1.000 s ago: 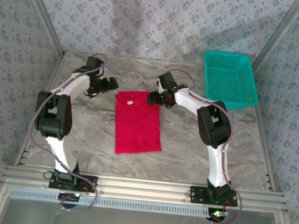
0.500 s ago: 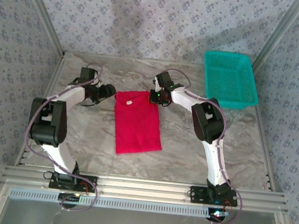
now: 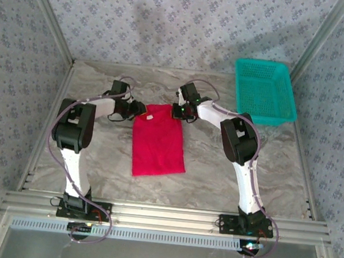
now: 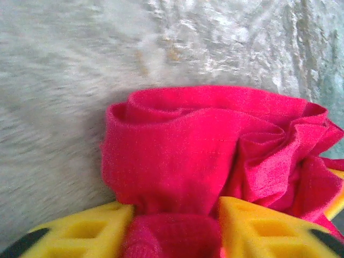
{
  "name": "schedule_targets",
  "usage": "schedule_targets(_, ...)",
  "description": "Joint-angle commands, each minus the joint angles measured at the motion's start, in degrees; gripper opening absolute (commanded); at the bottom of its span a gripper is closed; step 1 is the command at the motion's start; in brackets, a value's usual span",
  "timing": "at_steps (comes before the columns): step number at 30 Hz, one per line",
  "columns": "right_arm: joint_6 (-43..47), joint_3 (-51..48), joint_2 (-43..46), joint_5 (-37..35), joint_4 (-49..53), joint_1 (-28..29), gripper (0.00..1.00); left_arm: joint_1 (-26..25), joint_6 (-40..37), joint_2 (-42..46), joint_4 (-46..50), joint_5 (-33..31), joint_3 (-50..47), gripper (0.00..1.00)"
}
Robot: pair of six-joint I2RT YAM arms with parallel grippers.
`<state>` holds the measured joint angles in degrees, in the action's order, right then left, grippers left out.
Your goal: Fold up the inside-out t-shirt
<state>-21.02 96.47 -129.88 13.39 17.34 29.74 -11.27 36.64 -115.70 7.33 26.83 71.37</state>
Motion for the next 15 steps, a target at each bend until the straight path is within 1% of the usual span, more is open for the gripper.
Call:
schedule_targets(1,-0.31,-1.03,-2.22,0.72,2.49,-0.11,0.01,-1.36,2.90,-2.15,-1.85,1.79,-0.15,0.27)
schedule_targets(3,-0.37,-0.72,-2.41,1.02,2.52,-0.22,0.00,-1.89,3.88,-2.25,-2.88,2.81,-0.33,0.15)
schedule_targets(5,-0.38,-0.45,-2.22,1.28,2.61,-0.30,0.00,-2.01,4.46,-1.97,-3.55,3.73,-0.53,0.00)
schedule_targets(9,-0.19,-0.68,0.25,1.69,3.29,-0.80,0.00,-1.59,2.81,0.62,0.39,2.21,0.66,0.00)
schedule_targets(15,-0.17,-2.77,7.98,3.73,3.09,-1.66,0.00,-0.20,2.29,7.08,5.40,0.34,2.49,0.00)
